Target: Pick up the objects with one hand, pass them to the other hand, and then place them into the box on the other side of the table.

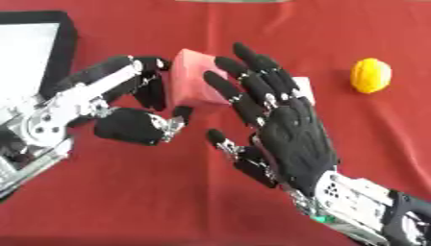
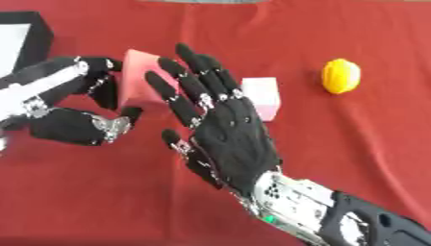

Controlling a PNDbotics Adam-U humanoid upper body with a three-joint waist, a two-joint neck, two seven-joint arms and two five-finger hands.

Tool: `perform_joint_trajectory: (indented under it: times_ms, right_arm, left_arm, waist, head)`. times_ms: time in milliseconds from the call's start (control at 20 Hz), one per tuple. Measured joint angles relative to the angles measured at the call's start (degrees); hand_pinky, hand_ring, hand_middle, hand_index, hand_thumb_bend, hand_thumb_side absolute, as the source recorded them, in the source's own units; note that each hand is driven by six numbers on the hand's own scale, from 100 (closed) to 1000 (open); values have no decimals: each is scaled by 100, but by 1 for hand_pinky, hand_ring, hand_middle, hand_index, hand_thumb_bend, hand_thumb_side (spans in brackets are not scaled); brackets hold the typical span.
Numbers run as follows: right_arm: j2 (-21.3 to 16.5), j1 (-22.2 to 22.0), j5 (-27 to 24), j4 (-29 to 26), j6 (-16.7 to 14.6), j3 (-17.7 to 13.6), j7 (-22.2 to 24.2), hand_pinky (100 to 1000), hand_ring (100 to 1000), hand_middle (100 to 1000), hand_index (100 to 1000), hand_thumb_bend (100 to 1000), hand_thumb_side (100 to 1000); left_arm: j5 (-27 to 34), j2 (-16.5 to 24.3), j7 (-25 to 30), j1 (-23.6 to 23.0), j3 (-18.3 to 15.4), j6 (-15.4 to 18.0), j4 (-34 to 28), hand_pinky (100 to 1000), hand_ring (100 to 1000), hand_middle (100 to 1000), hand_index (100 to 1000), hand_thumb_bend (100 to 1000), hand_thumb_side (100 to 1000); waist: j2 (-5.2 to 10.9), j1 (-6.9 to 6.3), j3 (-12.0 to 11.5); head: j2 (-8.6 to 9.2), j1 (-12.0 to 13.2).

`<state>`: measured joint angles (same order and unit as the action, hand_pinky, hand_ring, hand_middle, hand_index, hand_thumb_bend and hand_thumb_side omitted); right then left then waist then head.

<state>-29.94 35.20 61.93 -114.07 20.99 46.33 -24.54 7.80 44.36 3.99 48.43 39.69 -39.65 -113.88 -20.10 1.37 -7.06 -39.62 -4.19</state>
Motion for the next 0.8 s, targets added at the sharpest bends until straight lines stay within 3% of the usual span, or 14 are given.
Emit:
perform_joint_trajectory:
  times_ms: [350, 800]
  right_arm:
    - [-3, -20, 25, 0, -6, 1, -8, 862, 939, 846, 876, 586, 100]
    - [-20, -44, 35, 0, -70, -1, -8, 868, 933, 845, 874, 576, 100]
  left_arm:
    - [-12, 136, -186, -164, -126, 95, -2, 669, 567, 426, 426, 100, 258]
    - [103, 636, -721, -615, -814, 373, -3, 670, 568, 428, 425, 100, 271]
  waist:
    - [2, 0, 1]
    - [46, -15, -1]
  head:
    - [2, 7]
    - [6, 102]
